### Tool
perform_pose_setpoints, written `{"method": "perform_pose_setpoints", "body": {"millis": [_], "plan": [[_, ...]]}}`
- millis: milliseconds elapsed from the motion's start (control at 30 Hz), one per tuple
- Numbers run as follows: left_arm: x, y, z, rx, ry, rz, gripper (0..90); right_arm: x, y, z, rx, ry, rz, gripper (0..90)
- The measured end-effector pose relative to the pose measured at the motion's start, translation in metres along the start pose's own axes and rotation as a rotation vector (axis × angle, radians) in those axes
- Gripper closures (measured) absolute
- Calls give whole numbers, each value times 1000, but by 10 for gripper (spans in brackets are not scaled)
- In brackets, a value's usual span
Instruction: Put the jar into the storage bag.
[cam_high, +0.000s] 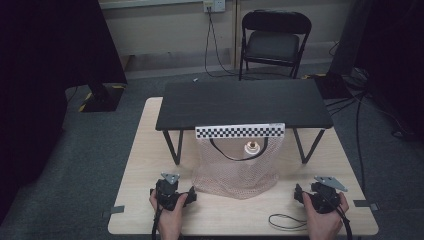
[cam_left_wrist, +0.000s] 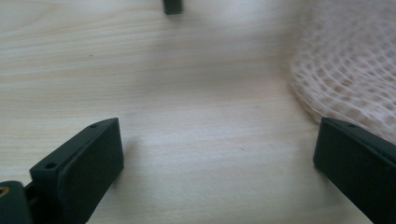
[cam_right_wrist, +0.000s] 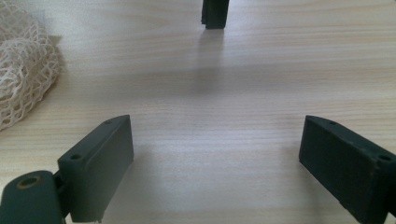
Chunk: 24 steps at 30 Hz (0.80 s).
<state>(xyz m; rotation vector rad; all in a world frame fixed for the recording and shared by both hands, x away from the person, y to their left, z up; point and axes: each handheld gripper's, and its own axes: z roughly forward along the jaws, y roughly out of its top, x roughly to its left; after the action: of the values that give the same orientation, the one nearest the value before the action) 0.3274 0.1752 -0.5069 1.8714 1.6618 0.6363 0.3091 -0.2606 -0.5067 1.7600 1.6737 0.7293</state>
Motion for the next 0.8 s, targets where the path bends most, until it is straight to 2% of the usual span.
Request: {"method": "perform_pose_setpoints", "body": {"millis": [133, 800], "plan": [[0, -5, 0, -39, 4, -4, 2, 1, 0, 2, 23, -10, 9, 65], [0, -5, 0, -40, 5, -4, 1, -1, 1, 4, 31, 5, -9, 28]]}}
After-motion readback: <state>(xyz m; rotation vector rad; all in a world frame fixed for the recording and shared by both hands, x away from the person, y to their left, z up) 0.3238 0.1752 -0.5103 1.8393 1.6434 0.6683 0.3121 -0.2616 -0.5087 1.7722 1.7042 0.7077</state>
